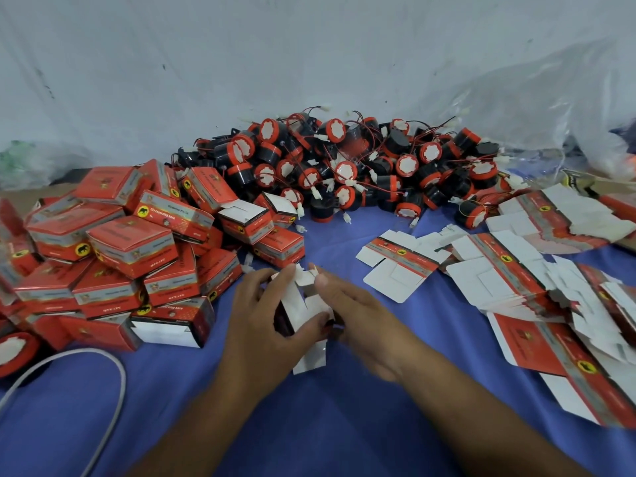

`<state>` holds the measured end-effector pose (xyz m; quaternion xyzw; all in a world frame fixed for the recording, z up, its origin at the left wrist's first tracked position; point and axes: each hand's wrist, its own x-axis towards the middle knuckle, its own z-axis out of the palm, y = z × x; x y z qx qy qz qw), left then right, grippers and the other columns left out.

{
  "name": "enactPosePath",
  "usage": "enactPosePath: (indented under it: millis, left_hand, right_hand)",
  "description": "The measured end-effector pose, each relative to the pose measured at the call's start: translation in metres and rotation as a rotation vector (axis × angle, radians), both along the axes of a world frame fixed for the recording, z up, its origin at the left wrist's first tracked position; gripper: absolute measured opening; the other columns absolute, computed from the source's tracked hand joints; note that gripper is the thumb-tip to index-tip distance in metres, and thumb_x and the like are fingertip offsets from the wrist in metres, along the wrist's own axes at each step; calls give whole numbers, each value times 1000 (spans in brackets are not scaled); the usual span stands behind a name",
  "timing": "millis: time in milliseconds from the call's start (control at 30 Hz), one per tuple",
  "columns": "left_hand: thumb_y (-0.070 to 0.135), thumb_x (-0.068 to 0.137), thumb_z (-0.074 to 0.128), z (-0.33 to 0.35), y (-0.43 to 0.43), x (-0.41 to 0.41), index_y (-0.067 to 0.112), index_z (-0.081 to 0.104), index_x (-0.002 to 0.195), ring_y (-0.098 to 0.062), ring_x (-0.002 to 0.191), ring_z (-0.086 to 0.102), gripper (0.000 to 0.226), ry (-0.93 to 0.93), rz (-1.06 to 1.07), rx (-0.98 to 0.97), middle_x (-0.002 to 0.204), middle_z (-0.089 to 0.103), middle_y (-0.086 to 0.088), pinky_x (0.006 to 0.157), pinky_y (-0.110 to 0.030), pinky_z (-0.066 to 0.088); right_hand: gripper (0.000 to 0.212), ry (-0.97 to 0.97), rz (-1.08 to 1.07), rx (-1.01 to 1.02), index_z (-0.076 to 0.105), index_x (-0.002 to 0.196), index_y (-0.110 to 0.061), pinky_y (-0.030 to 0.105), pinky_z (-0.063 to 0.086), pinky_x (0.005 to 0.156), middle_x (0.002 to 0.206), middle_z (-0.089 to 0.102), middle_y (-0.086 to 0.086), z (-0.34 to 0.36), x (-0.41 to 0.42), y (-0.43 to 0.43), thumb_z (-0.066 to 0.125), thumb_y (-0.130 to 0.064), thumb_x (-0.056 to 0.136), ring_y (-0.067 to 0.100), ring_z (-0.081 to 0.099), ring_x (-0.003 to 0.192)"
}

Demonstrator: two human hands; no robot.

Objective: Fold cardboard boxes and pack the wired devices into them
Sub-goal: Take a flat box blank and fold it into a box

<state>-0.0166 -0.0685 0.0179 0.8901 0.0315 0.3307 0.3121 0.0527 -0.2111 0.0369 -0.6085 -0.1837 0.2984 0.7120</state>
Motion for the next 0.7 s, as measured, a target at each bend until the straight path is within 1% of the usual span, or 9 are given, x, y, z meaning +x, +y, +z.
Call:
enactPosePath:
  millis: [67, 133, 167, 233, 333, 467, 567, 633, 700]
  left_hand:
    - [53, 77, 64, -1, -1, -1, 3, 60, 130, -27, 116, 50, 73, -33, 13, 10, 124, 54, -14, 96, -30, 43]
    - [52, 77, 62, -2, -2, 0, 0, 62, 126, -26, 115, 50, 71, -63, 13, 29, 123, 55, -14, 98, -18, 36]
    - [51, 78, 63, -1, -3, 0, 0, 62, 125, -25, 115, 50, 69, -69, 1, 36, 124, 55, -14, 98, -18, 36]
    - [47, 79, 64, -1, -3, 0, -1, 62, 124, -27, 115, 52, 66, -67, -42, 56, 126, 55, -12, 97, -27, 42]
    - [40, 78, 64, 0, -2, 1, -1, 61, 124, -30, 110, 55, 61, -85, -80, 93, 126, 56, -12, 90, -39, 49]
    - [39, 79, 67, -1, -2, 2, -4, 63, 121, -31, 107, 56, 59, -155, -73, 156, 123, 58, -15, 89, -40, 50]
    - [36, 81, 71, -4, -1, 5, -6, 63, 119, -32, 107, 57, 58, -215, -59, 204, 122, 58, -18, 89, -44, 50]
    - [33, 81, 74, -7, 0, 7, -8, 64, 118, -33, 106, 58, 56, -253, -55, 225, 121, 58, -19, 88, -45, 50]
    - [31, 81, 76, -9, -1, 8, -9, 64, 118, -35, 107, 58, 57, -269, -64, 240, 122, 58, -21, 88, -46, 49]
  right_hand:
    - [50, 52, 28, 49, 64, 132, -32, 38, 55, 98, 125, 70, 1, -1, -1, 3, 58, -55, 88, 23, 67, 116]
    - [37, 57, 39, 76, 71, 120, -38, 34, 55, 97, 123, 72, -2, 0, -1, 5, 58, -57, 92, 18, 68, 114]
    - [30, 33, 34, 82, 71, 118, -43, 33, 55, 97, 123, 71, -6, 0, -1, 5, 61, -53, 92, 15, 68, 113]
    - [34, -67, 6, 98, 65, 121, -52, 36, 56, 98, 124, 69, -13, -4, 0, 5, 66, -40, 89, 12, 67, 115]
    - [43, -227, -63, 111, 64, 116, -60, 35, 57, 94, 120, 70, -18, -9, -4, 9, 69, -32, 84, 12, 66, 115]
    - [49, -264, -103, 152, 65, 114, -61, 22, 54, 89, 123, 68, -23, -12, -7, 12, 61, -18, 91, 3, 64, 115]
    - [53, -295, -133, 132, 63, 116, -63, 17, 51, 90, 122, 68, -25, -10, -9, 12, 56, -14, 96, -1, 62, 115]
    - [55, -309, -146, 106, 60, 121, -59, 14, 49, 89, 122, 68, -25, -10, -10, 11, 54, -8, 100, -4, 62, 115]
    - [53, -326, -161, 55, 50, 130, -55, 15, 49, 93, 128, 66, -21, -10, -10, 11, 54, -11, 102, -4, 59, 118]
